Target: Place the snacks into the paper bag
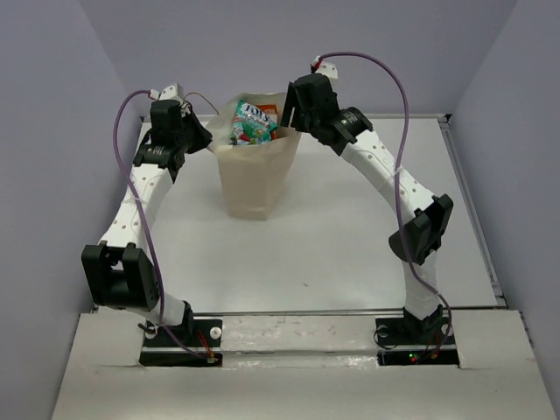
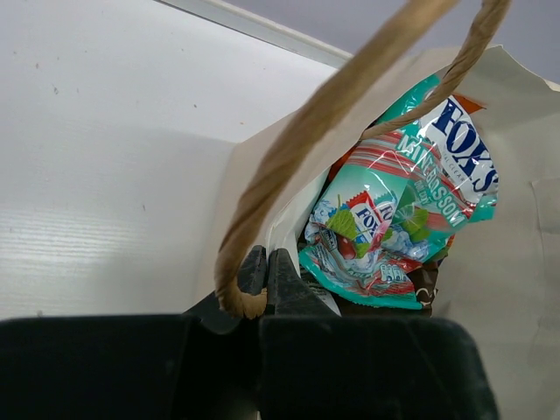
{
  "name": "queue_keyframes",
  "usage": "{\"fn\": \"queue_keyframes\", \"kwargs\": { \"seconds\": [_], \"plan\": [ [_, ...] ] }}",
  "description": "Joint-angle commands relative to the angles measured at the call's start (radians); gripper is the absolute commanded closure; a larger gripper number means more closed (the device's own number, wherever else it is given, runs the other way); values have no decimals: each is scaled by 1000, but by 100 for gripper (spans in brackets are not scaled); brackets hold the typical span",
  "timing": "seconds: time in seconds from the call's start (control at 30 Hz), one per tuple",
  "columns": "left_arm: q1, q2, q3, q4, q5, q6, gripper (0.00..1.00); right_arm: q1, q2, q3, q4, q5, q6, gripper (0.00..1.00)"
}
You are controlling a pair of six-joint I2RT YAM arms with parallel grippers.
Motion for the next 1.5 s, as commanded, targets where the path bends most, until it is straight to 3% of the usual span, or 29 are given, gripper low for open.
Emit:
{"fn": "queue_keyframes", "kwargs": {
  "seconds": [0.0, 0.03, 0.07, 0.1, 0.13, 0.37, 0.5, 0.6, 0.83, 0.9, 0.93, 1.0, 1.07, 1.13, 1.2, 1.33, 1.47],
  "plan": [
    [4, -44, -6, -1, -36, 20, 100, -22, 13, 85, 4, -84, 9, 36],
    [4, -44, -6, -1, -38, 23, 100, -22, 29, 104, 5, -84, 6, 45],
    [4, -47, -6, -3, -41, 27, 100, -22, 50, 141, 13, -92, -4, 65],
    [4, -49, -5, -3, -44, 31, 100, -22, 53, 155, 24, -95, -11, 77],
    [4, -52, -5, -6, -47, 41, 100, -22, 50, 163, 37, -90, -22, 98],
    [-11, -58, 104, -67, -61, 193, 100, 0, 27, 238, 205, -194, -215, 99],
    [-23, -61, 199, -112, -59, 242, 100, 0, 43, 217, 217, -311, -218, 99],
    [-34, -64, 170, -107, -33, 235, 100, 0, 44, 122, 241, -370, -183, 99],
    [-48, -81, 47, -40, -62, 222, 98, -20, 41, 49, 243, -331, -157, 99],
    [-48, -79, 54, -35, -62, 224, 98, -20, 41, 49, 243, -328, -175, 89],
    [-48, -78, 63, -37, -75, 224, 97, -20, 43, 48, 243, -330, -177, 67],
    [-48, -76, 73, -44, -93, 228, 95, -20, 38, 40, 237, -330, -175, 44],
    [-46, -79, 83, -63, -111, 238, 90, -20, 21, 28, 237, -331, -172, 31],
    [-45, -81, 83, -67, -143, 242, 81, -20, 12, 20, 237, -324, -175, 25],
    [-45, -84, 78, -70, -148, 242, 61, -20, 6, 13, 235, -316, -188, 18],
    [-45, -85, 81, -75, -141, 230, 49, -20, -8, -9, 235, -310, -192, 17],
    [-45, -87, 104, -90, -142, 235, 32, -20, -14, -20, 234, -301, -197, 9]
  ]
}}
